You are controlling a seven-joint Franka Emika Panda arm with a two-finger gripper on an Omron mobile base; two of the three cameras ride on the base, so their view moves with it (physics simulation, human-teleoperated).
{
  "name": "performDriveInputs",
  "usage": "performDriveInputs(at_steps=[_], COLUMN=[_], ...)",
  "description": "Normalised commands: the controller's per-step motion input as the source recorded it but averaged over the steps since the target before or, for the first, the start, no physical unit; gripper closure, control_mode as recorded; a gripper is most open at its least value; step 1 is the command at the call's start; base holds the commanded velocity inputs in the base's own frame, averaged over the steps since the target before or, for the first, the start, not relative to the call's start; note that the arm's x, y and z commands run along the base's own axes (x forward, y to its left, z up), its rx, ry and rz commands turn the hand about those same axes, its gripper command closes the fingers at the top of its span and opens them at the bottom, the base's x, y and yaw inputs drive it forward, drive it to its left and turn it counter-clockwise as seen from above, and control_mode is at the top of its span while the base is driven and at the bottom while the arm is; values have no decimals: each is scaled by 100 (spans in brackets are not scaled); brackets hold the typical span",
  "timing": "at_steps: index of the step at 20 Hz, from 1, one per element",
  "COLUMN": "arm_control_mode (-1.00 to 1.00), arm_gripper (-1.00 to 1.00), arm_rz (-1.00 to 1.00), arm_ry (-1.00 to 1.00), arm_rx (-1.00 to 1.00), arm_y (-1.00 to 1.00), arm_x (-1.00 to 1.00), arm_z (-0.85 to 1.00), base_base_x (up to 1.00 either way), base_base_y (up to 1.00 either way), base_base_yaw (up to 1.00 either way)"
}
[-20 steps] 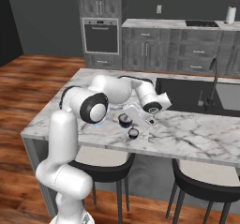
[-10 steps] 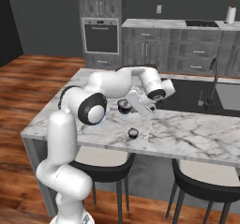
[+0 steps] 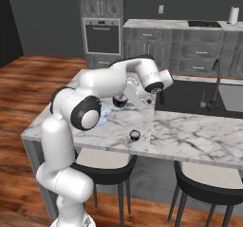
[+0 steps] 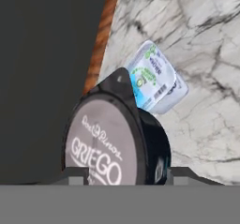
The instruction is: Stack the yogurt containers by placing the smaller containers on top of the larger containers.
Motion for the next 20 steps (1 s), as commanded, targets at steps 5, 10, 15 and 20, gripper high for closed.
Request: performDriveInputs(at_steps=[5,10,15,20], arm_control_mode=[-100,-100,-100,-100], arm_gripper=[100,100,100,100], arm_rz=[0,0,0,0], arm_ry=[0,1,2,7], arm_rx=[0,0,0,0], arm_y=[38,39,24,4], arm_x=[-6,0,0,0], arm_z=[33,21,1,0], base_base_x=[0,0,0,0], base_base_y=[0,0,0,0], base_base_yaw=[0,0,0,0])
